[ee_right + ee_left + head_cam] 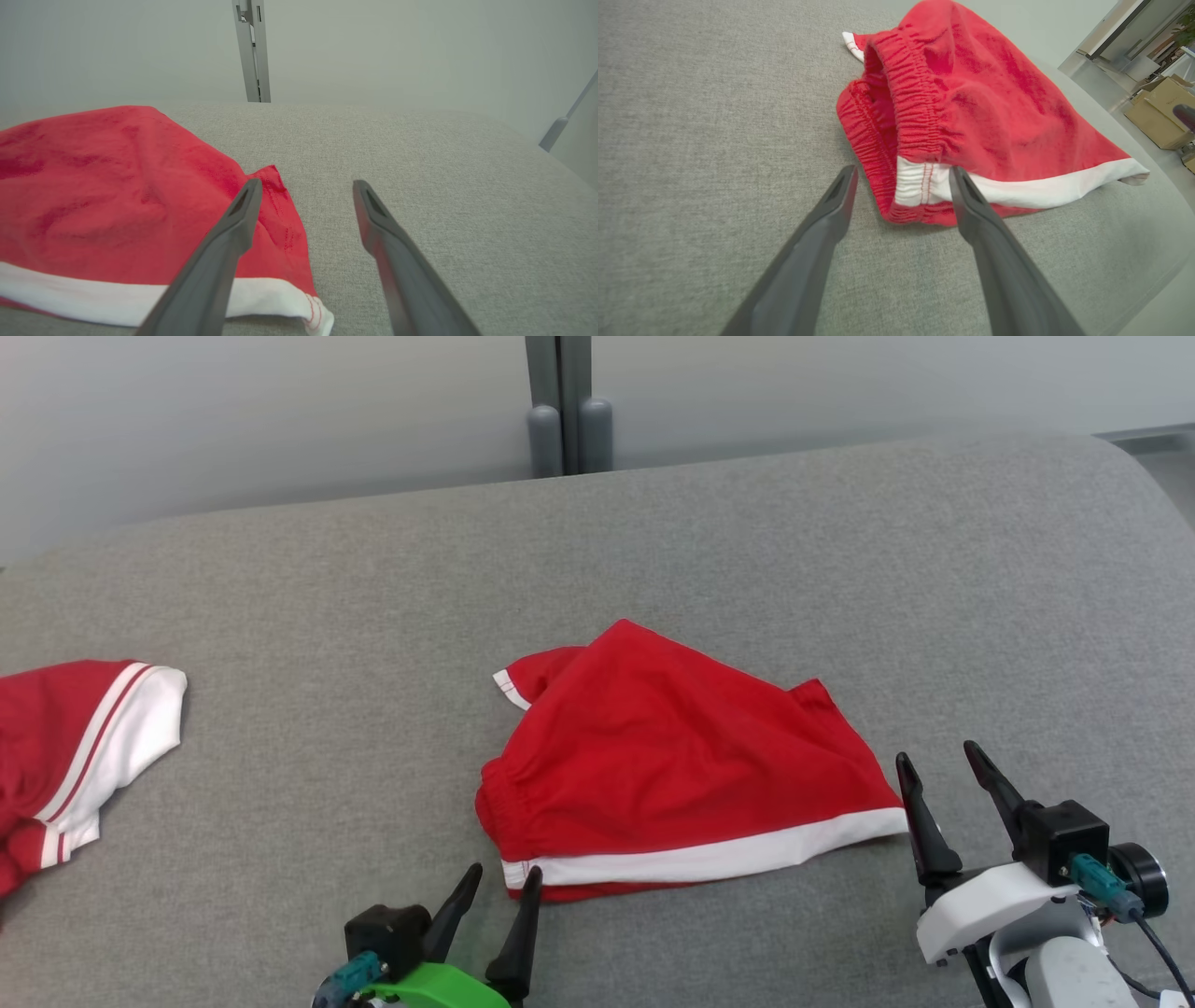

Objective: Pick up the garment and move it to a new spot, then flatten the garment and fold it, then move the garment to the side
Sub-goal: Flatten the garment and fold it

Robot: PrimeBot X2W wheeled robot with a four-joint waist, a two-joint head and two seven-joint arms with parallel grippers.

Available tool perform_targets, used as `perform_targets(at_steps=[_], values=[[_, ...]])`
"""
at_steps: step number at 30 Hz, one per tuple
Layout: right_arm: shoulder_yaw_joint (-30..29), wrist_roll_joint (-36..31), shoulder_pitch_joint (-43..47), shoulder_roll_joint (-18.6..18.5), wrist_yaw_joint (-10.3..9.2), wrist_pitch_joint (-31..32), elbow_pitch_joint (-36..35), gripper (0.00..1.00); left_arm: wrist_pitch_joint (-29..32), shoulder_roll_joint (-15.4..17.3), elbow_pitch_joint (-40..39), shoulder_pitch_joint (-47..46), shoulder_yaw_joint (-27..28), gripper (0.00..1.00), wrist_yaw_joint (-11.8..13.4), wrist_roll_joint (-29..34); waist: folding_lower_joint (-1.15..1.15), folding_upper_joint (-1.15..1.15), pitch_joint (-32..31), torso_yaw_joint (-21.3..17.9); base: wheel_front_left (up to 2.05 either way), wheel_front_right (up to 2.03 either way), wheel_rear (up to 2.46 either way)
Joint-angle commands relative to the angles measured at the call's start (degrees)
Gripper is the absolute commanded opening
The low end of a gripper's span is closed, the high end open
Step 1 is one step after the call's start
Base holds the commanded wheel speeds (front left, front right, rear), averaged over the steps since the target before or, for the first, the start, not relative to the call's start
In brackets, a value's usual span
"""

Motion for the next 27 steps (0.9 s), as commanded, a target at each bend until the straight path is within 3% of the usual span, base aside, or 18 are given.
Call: perform_targets(at_steps=[1, 5, 6, 7, 8, 9, 16, 22, 23, 24, 25, 27], values=[[0.12, 0.1, -0.09, -0.21, -0.1, -0.03, 0.11, 1.0, -0.05, 0.95, 0.54, -1.36, -0.72, 1.0, -0.13, -1.55, 0.0, 0.0, 0.99, -0.94, 0.0, 0.0, 0.0], [0.47, 0.76, 0.38, -0.2, -0.1, -0.03, 0.77, 1.0, -0.05, 2.43, 0.7, -2.56, -3.02, 1.0, -0.13, -4.98, 0.0, 0.0, 1.59, -1.17, 0.0, 0.0, 0.0], [0.48, 0.78, 0.53, -0.19, -0.1, -0.03, 1.04, 1.0, -0.05, 2.76, 0.78, -2.72, -3.69, 0.91, -0.13, -5.68, 0.0, 0.0, 1.69, -1.15, 0.0, 0.0, 0.0], [0.4, 0.71, 0.66, -0.19, -0.1, -0.03, 1.46, 1.0, -0.05, 3.26, 0.65, -3.05, -4.37, 0.39, -0.13, -6.2, 0.0, 0.0, 1.8, -1.09, 0.0, 0.0, 0.0], [0.27, 0.89, 0.65, -0.19, -0.1, -0.03, 1.77, 1.0, -0.05, 3.58, 0.4, -3.26, -4.82, 0.13, -0.13, -6.59, 0.0, 0.0, 1.93, -1.02, 0.0, 0.0, 0.0], [0.15, 0.93, 0.54, -0.2, -0.1, -0.04, 2.15, 1.0, -0.05, 3.77, 0.03, -3.32, -5.25, 0.0, -0.13, -7.49, 0.0, 0.0, 2.06, -0.95, 0.0, 0.0, 0.0], [-1.7, 5.4, -1.06, -0.21, -0.1, -0.04, 8.21, 1.0, -0.05, 5.76, -3.43, -4.54, -7.1, 0.0, -0.13, -8.29, 0.0, 0.0, 3.75, 0.38, 0.0, 0.0, 0.0], [1.27, 8.3, -3.07, -0.16, -0.1, -0.03, 15.75, 1.0, -0.05, 6.5, -5.1, -5.46, -8.04, 0.0, -0.13, -7.48, 0.0, 0.0, 5.69, 1.74, 0.0, 0.0, 0.0], [2.17, 8.28, -3.5, -0.21, -0.1, -0.01, 16.9, 0.95, -0.05, 6.48, -5.34, -5.53, -8.16, 0.0, -0.13, -7.5, 0.0, 0.0, 5.89, 1.92, 0.0, 0.0, 0.0], [3.08, 8.04, -3.58, -0.19, -0.1, 0.05, 18.07, 0.81, -0.05, 6.49, -5.45, -5.57, -8.2, 0.0, -0.13, -7.43, 0.0, 0.0, 6.04, 2.06, 0.0, 0.0, 0.0], [3.63, 7.89, -3.54, -0.15, -0.1, 0.07, 18.71, 0.81, -0.05, 6.51, -5.54, -5.57, -8.32, 0.0, -0.13, -7.31, 0.0, 0.0, 6.12, 2.14, 0.0, 0.0, 0.0], [4.37, 7.57, -2.94, -0.1, -0.1, 0.35, 19.23, 0.91, -0.05, 6.38, -5.65, -5.48, -8.23, 0.0, -0.13, -7.36, 0.0, 0.0, 6.19, 2.29, 0.0, 0.0, 0.0]])
